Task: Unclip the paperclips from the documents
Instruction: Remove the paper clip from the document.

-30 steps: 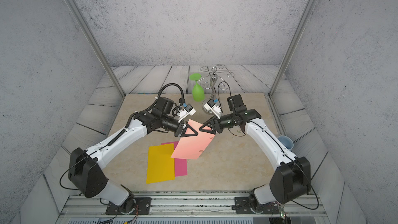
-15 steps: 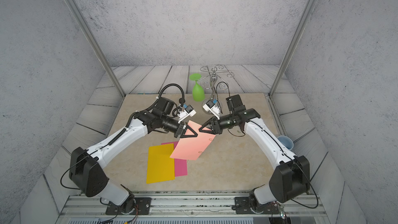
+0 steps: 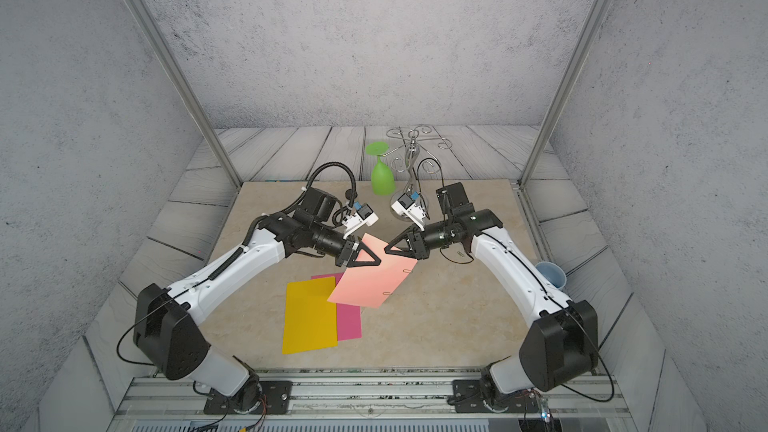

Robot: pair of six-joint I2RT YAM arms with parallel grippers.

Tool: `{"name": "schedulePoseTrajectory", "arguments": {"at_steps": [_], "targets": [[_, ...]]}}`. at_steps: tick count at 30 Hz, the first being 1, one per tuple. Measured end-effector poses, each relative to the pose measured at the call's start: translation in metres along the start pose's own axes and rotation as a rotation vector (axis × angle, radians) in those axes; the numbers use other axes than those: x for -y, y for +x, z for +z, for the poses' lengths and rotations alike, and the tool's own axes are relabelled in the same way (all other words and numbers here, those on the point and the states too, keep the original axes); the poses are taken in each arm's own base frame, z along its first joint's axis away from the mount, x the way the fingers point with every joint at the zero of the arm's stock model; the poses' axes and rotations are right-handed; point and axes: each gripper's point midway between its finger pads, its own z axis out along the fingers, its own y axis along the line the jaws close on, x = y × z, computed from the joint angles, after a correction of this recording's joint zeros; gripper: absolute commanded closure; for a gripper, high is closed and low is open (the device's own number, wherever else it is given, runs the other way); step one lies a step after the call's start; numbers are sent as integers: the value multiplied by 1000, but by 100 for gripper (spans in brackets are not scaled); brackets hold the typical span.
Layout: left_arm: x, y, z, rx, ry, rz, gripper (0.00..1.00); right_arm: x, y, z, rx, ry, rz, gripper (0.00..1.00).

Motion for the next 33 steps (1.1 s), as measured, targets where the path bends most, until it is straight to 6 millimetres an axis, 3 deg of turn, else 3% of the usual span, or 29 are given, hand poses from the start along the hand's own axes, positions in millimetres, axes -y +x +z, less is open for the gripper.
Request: {"name": "schedulePoseTrajectory", "arguments": {"at_steps": [33], "targets": [[-10, 13, -1, -44, -61, 10, 100, 0, -3, 0, 0, -7, 15, 90]]}}
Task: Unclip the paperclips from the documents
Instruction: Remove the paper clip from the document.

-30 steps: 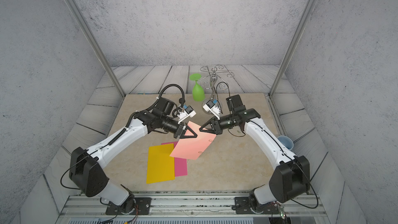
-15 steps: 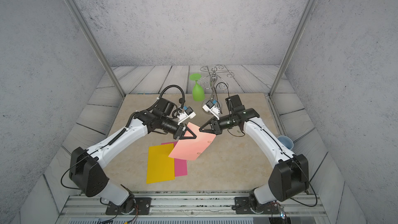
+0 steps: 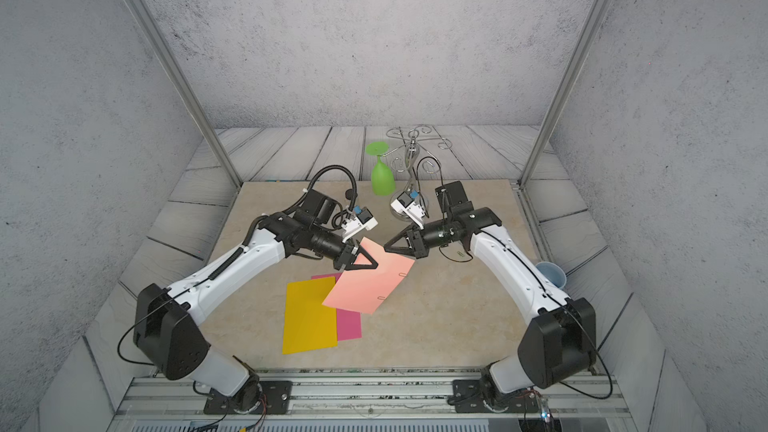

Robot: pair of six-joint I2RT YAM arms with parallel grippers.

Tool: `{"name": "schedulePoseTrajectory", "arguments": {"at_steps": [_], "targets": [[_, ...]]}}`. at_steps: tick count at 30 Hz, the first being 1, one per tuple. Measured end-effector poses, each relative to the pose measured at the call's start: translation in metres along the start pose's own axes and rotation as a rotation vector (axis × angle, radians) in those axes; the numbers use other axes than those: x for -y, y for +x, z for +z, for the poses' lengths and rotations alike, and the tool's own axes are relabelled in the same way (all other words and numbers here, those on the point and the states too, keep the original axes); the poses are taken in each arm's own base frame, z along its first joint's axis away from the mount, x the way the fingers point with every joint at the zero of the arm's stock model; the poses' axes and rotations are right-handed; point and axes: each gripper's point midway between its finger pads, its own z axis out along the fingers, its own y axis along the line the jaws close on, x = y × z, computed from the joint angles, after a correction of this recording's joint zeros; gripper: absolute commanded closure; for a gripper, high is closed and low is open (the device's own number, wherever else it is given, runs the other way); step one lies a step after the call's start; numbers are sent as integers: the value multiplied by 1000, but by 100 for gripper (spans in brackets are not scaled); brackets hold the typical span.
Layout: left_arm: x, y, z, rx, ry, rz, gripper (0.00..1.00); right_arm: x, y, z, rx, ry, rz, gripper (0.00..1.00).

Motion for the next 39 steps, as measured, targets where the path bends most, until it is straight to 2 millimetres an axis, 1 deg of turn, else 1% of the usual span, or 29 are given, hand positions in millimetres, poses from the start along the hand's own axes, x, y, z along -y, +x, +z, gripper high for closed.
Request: {"name": "schedulePoseTrajectory", "arguments": {"at_steps": [8, 13, 15, 19, 21, 26, 39], "targets": [[-1, 0, 0, -1, -4, 3, 100, 0, 0, 0, 0, 0, 1, 90], [-1, 0, 0, 0, -5, 3, 100, -2, 0, 0, 2, -10, -2, 81], [-1, 0, 0, 0, -4, 3, 100, -3, 0, 0, 3, -20, -2, 80], [-1, 0, 0, 0, -3, 2, 100, -2, 6, 3, -5, -29, 14, 79], [-1, 0, 0, 0, -3, 3, 100, -3, 7, 4, -10, -32, 16, 80], [0, 0, 0, 0, 1, 1, 100, -5, 9, 7, -20, -38, 8, 89], [1, 1, -1, -3, 0, -1, 100, -1, 12, 7, -31, -13, -4, 93]]}}
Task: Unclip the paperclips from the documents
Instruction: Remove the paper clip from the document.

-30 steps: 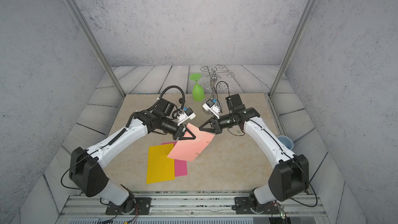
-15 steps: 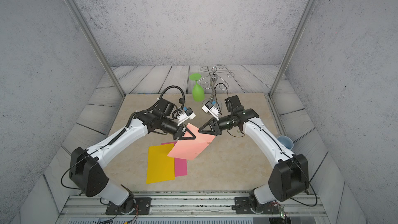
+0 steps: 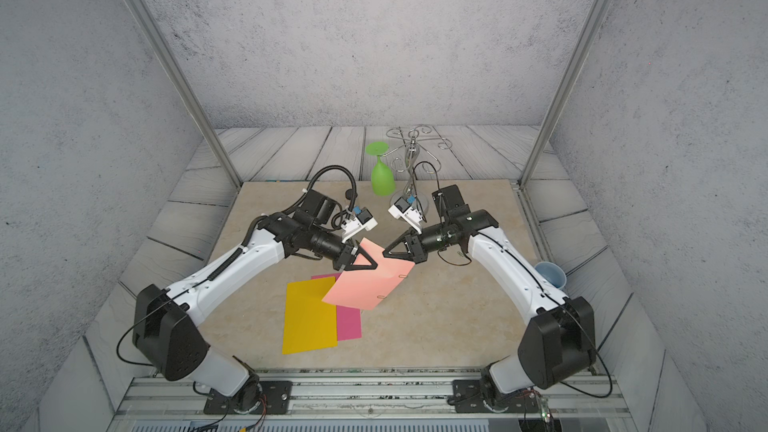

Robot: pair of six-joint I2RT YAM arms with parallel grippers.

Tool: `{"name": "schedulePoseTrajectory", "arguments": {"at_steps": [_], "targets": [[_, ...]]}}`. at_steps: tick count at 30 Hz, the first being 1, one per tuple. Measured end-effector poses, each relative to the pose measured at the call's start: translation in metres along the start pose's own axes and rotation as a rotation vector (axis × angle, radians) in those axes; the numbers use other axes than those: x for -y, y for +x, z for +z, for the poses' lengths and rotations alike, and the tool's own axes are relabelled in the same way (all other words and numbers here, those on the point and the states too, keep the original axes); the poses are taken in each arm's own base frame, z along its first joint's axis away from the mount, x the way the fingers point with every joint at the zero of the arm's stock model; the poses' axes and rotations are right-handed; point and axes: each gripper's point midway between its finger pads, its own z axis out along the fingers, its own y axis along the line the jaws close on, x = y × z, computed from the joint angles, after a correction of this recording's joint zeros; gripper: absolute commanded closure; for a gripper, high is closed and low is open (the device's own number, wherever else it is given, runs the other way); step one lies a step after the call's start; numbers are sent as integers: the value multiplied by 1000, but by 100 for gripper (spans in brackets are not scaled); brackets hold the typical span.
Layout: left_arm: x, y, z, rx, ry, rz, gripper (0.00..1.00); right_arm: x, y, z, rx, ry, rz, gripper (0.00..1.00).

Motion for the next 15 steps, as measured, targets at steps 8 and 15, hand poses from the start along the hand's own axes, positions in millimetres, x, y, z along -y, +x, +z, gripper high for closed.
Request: {"name": "schedulePoseTrajectory", "arguments": {"at_steps": [8, 15], "targets": [[-1, 2, 1, -5, 1, -3, 100, 2, 1, 0, -6, 12, 5, 95], [-1, 3, 1, -5, 1, 1, 100, 2, 1, 0, -6, 15, 5, 95]]}}
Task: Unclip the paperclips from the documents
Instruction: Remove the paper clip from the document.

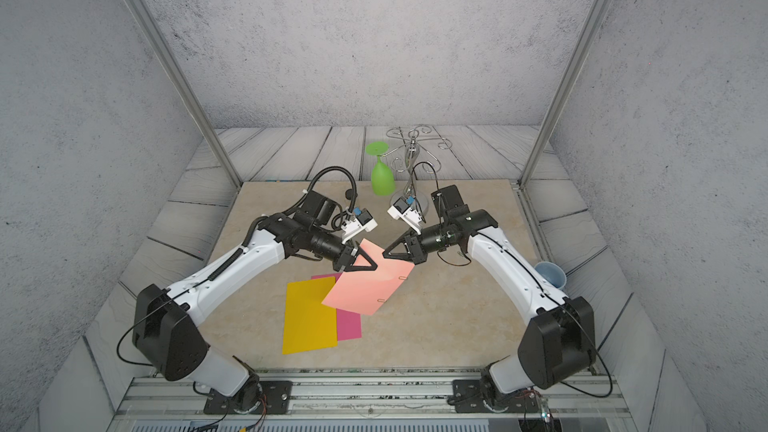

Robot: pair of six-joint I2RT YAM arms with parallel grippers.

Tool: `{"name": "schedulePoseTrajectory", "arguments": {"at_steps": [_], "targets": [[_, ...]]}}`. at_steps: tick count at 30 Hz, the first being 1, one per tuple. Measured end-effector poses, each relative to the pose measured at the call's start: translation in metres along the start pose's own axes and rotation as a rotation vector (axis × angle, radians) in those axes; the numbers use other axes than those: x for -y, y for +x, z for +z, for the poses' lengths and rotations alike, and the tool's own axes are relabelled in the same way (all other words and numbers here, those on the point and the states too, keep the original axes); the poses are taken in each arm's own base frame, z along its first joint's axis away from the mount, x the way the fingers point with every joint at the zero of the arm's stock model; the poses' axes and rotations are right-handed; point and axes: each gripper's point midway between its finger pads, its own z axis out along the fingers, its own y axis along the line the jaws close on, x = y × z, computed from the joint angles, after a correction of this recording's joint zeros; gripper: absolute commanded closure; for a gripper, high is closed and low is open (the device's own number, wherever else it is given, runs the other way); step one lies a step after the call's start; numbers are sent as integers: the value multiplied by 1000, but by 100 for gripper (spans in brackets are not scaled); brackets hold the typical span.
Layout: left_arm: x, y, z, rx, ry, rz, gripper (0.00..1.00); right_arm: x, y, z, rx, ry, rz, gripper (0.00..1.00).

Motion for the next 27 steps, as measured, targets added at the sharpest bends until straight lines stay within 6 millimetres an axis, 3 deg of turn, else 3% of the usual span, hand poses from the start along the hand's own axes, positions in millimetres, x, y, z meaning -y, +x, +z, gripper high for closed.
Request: {"name": "schedulePoseTrajectory", "arguments": {"at_steps": [27], "targets": [[0, -2, 0, 5, 0, 20, 100, 2, -1, -2, 8, 6, 10, 94]]}}
